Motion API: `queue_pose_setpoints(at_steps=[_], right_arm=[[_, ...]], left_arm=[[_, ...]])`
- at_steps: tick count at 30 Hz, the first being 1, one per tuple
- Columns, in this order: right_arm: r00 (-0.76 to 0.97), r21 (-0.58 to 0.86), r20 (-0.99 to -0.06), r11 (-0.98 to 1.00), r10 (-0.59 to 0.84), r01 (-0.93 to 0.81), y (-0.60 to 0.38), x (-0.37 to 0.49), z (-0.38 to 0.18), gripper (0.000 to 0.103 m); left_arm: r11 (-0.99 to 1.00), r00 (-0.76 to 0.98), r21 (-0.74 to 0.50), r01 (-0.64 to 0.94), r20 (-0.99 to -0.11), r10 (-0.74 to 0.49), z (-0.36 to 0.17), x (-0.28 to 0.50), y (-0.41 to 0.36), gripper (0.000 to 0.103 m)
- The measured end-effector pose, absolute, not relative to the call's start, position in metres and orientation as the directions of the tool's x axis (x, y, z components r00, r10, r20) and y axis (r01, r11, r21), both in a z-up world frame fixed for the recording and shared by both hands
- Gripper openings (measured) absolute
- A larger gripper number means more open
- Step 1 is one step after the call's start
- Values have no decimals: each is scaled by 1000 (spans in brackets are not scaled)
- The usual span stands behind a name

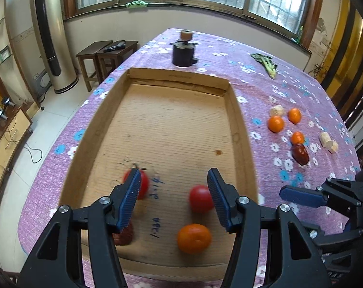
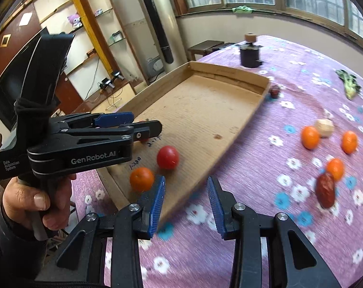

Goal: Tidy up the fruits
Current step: 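Move both tools back toward the date and the pale chunks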

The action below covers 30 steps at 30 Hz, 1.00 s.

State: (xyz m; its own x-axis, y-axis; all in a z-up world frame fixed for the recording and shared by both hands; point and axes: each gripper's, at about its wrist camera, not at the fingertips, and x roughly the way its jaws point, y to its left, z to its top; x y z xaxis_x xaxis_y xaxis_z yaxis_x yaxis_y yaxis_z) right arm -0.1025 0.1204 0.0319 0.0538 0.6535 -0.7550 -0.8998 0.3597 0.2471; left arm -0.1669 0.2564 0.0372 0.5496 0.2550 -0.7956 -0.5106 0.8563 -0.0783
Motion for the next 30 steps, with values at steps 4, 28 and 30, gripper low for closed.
queue_pose_setpoints(at_steps=[4,28,30], right_arm=[[78,251,-751,393,655,-884,99,-95,34,38],[282,223,-747,627,603,-747,-21,-29,37,51],[292,226,-746,641,598,-734,-30,-24,36,51]], left_arm=[[869,558,-80,-488,-794,240,40,-163,243,56],[944,607,-121,-305,-789,95,48,-128,154,62],[950,606,-123,-288,-791,81,47,-122,145,62]])
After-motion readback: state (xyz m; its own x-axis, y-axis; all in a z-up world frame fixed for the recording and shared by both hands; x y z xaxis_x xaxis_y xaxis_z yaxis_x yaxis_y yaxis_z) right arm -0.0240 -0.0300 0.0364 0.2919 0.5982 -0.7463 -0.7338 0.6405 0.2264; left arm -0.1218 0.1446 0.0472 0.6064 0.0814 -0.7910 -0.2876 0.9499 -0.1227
